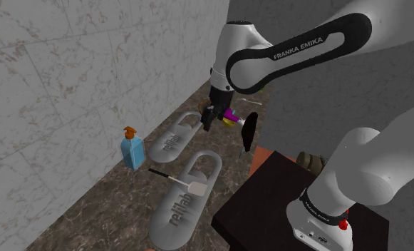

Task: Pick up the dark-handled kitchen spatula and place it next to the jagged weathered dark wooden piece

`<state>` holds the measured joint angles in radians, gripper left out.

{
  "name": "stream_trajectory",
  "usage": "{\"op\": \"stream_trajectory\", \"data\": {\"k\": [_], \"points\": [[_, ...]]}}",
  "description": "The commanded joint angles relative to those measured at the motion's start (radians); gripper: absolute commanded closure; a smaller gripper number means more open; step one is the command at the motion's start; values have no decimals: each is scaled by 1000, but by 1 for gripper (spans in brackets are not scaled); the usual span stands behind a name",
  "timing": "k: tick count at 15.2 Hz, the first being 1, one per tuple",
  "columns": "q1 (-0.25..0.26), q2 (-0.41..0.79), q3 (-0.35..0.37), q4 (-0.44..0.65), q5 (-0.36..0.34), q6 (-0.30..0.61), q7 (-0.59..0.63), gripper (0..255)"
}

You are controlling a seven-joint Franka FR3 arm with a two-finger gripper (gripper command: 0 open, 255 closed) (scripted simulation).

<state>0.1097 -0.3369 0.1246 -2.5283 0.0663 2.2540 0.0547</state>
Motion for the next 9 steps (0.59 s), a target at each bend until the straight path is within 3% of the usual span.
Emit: {"op": "stream_trajectory", "data": {"k": [1, 9], "points": [[8, 66, 15, 5, -4, 59, 3, 0], [35, 367, 66, 68, -70, 275, 46, 0]]}}
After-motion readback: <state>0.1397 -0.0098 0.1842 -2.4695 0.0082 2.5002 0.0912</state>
